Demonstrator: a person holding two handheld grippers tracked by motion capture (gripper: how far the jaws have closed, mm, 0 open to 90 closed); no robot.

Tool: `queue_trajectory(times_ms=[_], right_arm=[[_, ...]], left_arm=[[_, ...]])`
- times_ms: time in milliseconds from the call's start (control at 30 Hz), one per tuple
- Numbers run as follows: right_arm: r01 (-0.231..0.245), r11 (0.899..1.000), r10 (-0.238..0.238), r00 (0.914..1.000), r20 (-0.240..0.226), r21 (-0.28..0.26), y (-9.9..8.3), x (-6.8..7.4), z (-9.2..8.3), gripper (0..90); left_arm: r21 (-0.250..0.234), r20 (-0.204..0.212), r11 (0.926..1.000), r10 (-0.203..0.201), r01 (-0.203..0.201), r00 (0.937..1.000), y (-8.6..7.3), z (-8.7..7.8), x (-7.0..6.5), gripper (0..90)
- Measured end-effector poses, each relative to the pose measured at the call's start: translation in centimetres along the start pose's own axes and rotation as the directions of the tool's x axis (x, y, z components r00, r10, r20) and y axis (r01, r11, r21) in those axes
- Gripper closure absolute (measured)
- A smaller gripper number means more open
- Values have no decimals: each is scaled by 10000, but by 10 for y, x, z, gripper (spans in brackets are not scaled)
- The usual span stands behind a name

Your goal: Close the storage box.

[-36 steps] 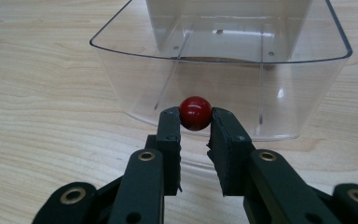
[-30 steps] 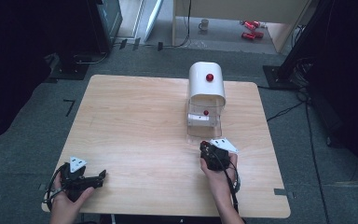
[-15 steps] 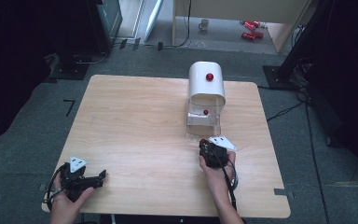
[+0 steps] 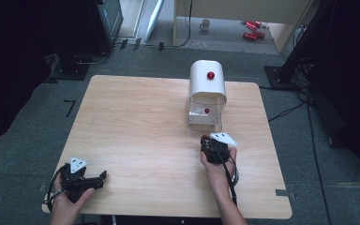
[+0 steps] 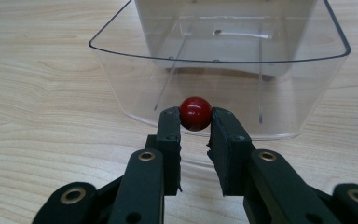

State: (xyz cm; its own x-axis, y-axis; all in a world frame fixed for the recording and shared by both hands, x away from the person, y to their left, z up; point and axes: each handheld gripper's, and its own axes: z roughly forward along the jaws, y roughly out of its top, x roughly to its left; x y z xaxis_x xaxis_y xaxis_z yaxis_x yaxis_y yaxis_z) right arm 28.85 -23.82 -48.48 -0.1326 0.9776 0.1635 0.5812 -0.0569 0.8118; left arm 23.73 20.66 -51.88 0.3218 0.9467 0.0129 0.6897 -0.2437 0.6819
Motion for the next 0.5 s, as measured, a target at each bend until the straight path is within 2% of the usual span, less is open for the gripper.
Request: queue_trajectory(times_ms=[500], right_arm=[[193, 9998, -193, 9998, 31, 17, -3, 0, -3, 756]], left_arm=[[1, 0, 10000, 0, 0, 10000, 0, 0, 0, 0]])
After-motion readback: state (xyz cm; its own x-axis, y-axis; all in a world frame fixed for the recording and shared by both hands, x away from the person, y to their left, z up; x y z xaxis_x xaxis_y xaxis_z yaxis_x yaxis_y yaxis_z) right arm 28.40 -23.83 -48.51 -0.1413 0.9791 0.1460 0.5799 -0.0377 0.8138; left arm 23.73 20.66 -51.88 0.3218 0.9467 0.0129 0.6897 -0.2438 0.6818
